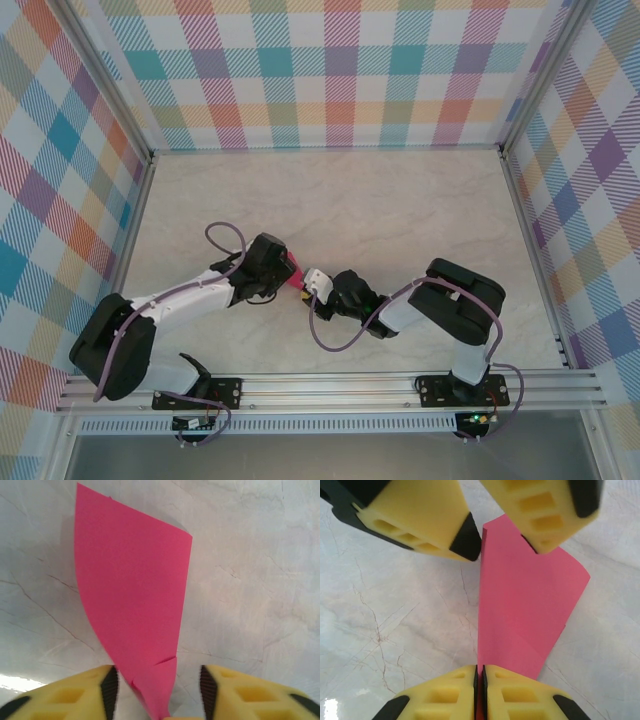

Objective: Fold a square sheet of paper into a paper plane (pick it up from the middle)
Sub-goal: Fold the wing for the fifth time at the center of the table.

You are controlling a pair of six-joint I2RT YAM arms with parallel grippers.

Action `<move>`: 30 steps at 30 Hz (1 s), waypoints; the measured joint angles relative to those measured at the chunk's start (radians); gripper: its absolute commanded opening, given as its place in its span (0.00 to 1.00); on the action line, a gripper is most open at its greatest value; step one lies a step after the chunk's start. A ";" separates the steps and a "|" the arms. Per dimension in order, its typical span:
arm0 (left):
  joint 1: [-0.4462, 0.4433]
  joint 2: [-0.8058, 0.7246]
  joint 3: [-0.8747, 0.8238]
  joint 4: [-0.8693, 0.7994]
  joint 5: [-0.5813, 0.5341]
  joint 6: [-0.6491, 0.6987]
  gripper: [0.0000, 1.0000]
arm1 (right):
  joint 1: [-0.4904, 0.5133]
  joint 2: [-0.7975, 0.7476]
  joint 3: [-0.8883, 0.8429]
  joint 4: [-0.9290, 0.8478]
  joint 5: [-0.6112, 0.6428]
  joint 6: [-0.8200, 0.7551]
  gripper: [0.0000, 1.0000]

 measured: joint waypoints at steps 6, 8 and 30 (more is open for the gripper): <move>0.064 -0.037 -0.060 0.061 0.050 0.042 0.55 | -0.021 0.000 0.000 0.000 -0.030 0.060 0.12; 0.081 -0.037 -0.069 0.071 0.068 0.056 0.52 | -0.029 0.000 0.000 0.000 -0.042 0.080 0.13; 0.103 0.029 -0.070 0.133 0.182 0.082 0.09 | -0.040 0.010 0.027 -0.042 -0.079 0.123 0.34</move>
